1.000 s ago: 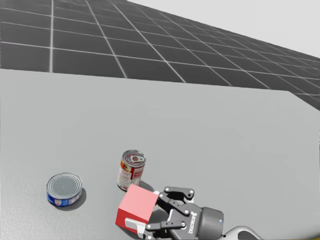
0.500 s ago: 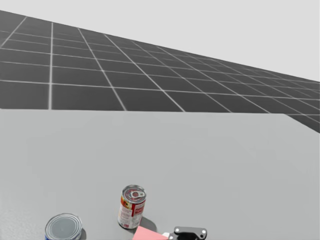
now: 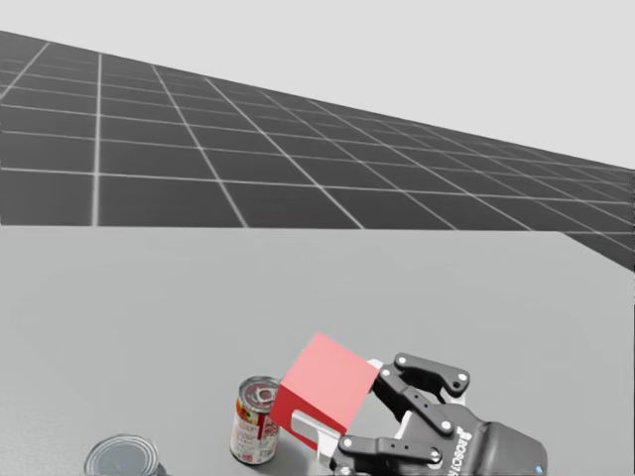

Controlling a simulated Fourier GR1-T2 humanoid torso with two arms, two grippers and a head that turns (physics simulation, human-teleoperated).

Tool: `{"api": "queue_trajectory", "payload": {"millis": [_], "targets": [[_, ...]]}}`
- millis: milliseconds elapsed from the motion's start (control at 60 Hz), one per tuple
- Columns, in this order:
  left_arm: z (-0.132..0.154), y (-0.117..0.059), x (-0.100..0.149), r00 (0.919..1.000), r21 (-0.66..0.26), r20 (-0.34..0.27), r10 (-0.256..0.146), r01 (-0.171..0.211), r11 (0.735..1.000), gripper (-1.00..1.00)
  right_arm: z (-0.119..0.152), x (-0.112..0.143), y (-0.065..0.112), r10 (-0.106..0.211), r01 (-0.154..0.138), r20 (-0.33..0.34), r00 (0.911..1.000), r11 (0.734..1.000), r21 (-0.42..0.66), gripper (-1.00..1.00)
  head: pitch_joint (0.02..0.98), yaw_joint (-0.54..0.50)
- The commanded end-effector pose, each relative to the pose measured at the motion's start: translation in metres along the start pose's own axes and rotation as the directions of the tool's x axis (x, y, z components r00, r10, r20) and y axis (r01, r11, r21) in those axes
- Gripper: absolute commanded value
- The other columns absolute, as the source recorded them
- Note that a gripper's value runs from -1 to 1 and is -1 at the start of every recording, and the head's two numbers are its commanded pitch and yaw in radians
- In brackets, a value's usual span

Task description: Find the red cube and pick it up.

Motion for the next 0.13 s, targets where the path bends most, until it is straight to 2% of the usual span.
{"api": "queue_trajectory", "payload": {"millis": [17, 50, 83, 133], "targets": [[0.0, 0.0, 0.0, 1.0, -0.001, 0.001, 0.0, 0.0, 1.0, -1.0, -0.013, 0.044, -0.029, 0.039, -0.016, 0.082, 0.9958, 0.964, -0.265, 1.0, 0.468, -0.45], [0.0, 0.0, 0.0, 1.0, 0.0, 0.001, 0.0, 0.0, 1.0, -1.0, -0.015, 0.054, -0.032, 0.038, -0.005, 0.104, 0.9939, 0.955, -0.296, 1.0, 0.468, -0.45], [0.0, 0.0, 0.0, 1.0, 0.003, 0.004, 0.002, -0.002, 1.0, -1.0, -0.015, 0.059, -0.033, 0.045, -0.007, 0.114, 0.9925, 0.95, -0.314, 1.0, 0.467, -0.45], [0.0, 0.0, 0.001, 1.0, 0.005, 0.004, 0.002, -0.002, 1.0, -1.0, -0.017, 0.072, -0.035, 0.035, 0.013, 0.141, 0.9893, 0.944, -0.33, 1.0, 0.466, -0.45]]}}
